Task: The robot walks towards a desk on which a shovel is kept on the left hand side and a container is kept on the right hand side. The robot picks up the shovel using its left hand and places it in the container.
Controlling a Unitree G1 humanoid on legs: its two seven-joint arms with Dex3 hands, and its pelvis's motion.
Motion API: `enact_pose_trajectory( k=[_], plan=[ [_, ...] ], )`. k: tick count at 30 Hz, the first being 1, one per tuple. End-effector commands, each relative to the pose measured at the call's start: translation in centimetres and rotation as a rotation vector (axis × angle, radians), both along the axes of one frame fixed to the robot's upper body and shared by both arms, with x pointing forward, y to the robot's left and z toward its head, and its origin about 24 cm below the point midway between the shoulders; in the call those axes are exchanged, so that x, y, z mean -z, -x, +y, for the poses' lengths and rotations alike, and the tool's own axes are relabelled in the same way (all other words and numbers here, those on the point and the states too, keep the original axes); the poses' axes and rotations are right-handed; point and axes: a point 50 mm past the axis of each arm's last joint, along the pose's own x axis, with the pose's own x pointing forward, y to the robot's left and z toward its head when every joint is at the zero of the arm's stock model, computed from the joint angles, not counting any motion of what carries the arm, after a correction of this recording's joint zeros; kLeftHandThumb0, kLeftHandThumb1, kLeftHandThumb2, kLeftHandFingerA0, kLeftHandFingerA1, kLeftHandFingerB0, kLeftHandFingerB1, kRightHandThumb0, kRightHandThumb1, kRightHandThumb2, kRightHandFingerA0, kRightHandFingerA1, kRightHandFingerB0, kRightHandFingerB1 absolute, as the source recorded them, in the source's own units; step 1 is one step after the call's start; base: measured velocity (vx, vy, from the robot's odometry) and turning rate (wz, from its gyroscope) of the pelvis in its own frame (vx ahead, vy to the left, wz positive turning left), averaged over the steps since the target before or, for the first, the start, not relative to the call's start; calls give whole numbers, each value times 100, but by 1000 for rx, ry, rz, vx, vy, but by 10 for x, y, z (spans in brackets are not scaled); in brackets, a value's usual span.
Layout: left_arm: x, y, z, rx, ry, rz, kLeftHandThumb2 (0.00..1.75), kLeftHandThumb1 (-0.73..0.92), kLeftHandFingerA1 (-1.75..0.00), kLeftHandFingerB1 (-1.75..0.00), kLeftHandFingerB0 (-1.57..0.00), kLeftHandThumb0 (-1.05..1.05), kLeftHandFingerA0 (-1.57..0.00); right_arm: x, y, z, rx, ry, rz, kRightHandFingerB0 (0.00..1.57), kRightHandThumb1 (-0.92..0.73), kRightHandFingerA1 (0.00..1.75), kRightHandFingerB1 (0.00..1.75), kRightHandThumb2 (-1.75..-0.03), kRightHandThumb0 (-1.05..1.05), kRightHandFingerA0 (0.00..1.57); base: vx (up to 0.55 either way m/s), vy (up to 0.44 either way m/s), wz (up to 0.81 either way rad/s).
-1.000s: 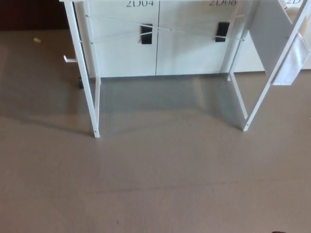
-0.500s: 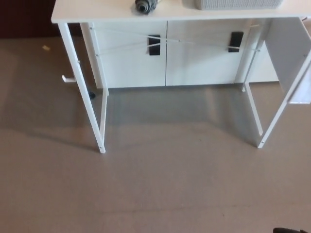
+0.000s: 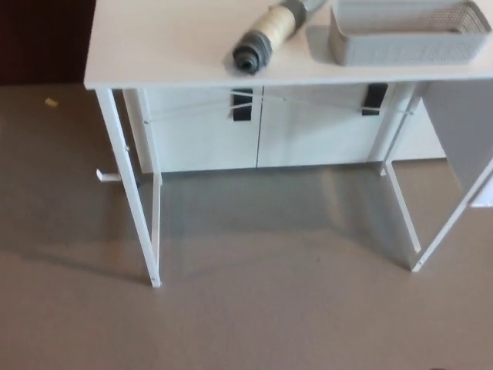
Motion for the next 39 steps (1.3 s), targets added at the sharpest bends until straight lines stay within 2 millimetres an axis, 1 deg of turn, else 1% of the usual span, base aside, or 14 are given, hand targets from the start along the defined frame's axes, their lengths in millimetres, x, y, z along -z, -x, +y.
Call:
enact_pose_trajectory(
  k=[1,5,10,16,20,24,27,29,30,31,35,39],
  plan=[
    [0,1,-2,18,-16,-12,58,60,-36,-32,-34,-37,-45,-5,5,-8,6,16,-14,41,-61,59,49,-57,8,59,247,41,6],
    [2,4,-1,27,-30,-12,58,60,-36,-32,-35,-38,-47,-5,7,-8,-8,30,-6,41,-61,58,49,-57,8,58,217,-40,5],
    [1,2,-1,58,-60,-17,58,60,-37,-32,-34,-38,-47,-5,4,-7,-5,26,-9,41,-62,58,49,-57,9,58,339,-124,8],
    [2,1,-2,52,-64,-13,58,60,-37,-32,-35,-37,-47,-5,4,-8,-10,27,-19,42,-60,59,49,-57,7,60,248,-58,-5],
    [2,2,-3,59,-64,-14,58,60,-37,-32,-35,-37,-48,-6,4,-7,-10,21,-18,41,-62,58,49,-57,7,58,263,119,-19],
    [2,2,-6,88,-78,-30,59,62,-38,-32,-36,-39,-49,-6,3,-7,-2,16,-19,42,-62,60,50,-57,9,59,379,336,-24],
    [1,1,-13,99,-62,-32,60,62,-38,-33,-37,-37,-49,-5,4,-7,6,11,-14,41,-62,60,49,-57,9,60,246,164,5],
    [3,1,-18,105,-39,-34,59,60,-37,-32,-38,-39,-52,-5,4,-7,-7,20,-14,41,-62,58,48,-57,7,59,182,99,10],
    [3,2,-22,106,-24,-34,75,49,-48,-43,-32,-48,-45,-4,4,-6,6,8,-14,41,-62,59,49,-57,8,59,178,54,10],
    [4,2,-26,112,-7,-38,58,59,-38,-33,-38,-39,-52,-5,4,-6,6,6,-15,41,-62,60,49,-57,8,60,185,11,8],
    [5,2,-41,175,37,-33,59,63,-37,-31,-33,-38,-47,-5,3,-6,-7,23,-15,41,-62,59,49,-57,8,60,121,-46,4],
    [6,4,-57,210,55,-27,60,62,-37,-33,-37,-37,-51,-6,1,-5,-10,28,-18,41,-62,58,48,-57,9,61,229,-189,-2]
  ],
)
